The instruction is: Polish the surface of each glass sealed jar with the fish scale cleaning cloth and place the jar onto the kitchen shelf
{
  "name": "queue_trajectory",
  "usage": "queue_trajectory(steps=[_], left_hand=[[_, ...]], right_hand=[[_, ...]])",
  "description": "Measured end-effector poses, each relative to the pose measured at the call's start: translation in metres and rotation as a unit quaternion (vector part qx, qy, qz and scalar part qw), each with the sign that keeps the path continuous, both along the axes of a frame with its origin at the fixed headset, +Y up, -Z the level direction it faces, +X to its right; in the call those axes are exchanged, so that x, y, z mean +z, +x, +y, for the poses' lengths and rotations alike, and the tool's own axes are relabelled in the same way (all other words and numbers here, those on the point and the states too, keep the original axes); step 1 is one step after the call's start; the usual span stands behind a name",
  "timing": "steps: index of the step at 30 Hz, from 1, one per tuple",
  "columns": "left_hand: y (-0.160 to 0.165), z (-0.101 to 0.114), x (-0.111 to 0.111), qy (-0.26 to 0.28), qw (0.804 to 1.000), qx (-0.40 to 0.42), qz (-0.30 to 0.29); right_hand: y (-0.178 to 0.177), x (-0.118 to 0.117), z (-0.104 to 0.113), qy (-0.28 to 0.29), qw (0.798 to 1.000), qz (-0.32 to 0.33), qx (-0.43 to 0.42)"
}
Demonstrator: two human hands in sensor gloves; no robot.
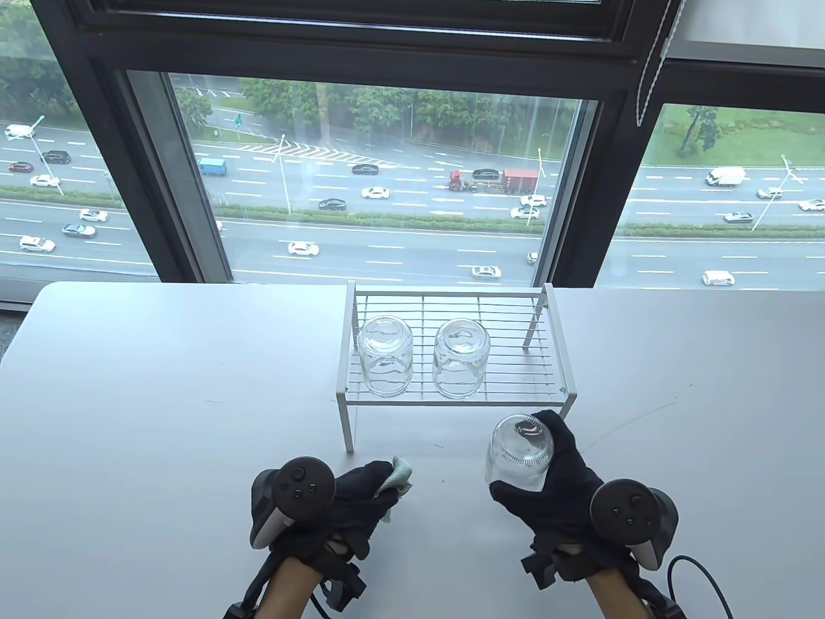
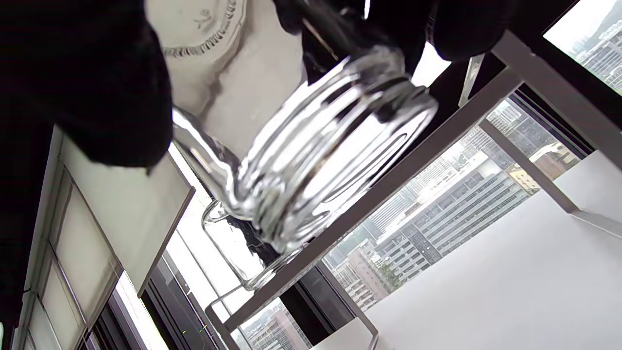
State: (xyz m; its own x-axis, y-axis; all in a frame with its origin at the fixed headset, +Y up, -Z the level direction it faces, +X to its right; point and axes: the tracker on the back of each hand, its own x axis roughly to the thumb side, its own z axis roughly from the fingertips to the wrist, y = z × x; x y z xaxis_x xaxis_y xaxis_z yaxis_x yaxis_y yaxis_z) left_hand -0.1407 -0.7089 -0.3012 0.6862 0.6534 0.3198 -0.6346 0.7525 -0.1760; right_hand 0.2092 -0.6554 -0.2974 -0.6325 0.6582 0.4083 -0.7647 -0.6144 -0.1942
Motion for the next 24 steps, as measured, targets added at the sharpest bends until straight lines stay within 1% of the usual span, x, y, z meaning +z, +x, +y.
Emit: queue_trajectory(steps=[2, 7, 8, 11, 17, 24], left_hand=[[0.002, 0.001, 0.001, 0.003, 1.0, -0.016, 0.001], [0.005, 0.001, 0.002, 0.001, 1.0, -0.017, -0.01], [0.005, 0.001, 0.002, 0.0, 1.0, -0.017, -0.01], [0.004, 0.0, 0.001, -0.004, 1.0, -0.009, -0.01], [0.002, -0.001, 0.0, -0.011, 1.0, 0.0, -0.005], [0.002, -0.001, 0.0, -0.014, 1.0, 0.0, -0.007]], right_hand=[[0.005, -0.008, 0.008, 0.002, 1.0, -0.013, -0.004], [0.015, -0.03, 0.021, -0.004, 0.999, -0.035, -0.028], [0.017, -0.04, 0.024, -0.008, 0.999, -0.037, -0.033], [0.018, -0.059, 0.027, -0.013, 0.998, -0.052, -0.03], [0.016, -0.093, 0.026, -0.019, 0.996, -0.088, -0.021], [0.008, -0.114, 0.018, -0.036, 0.993, -0.112, -0.001]])
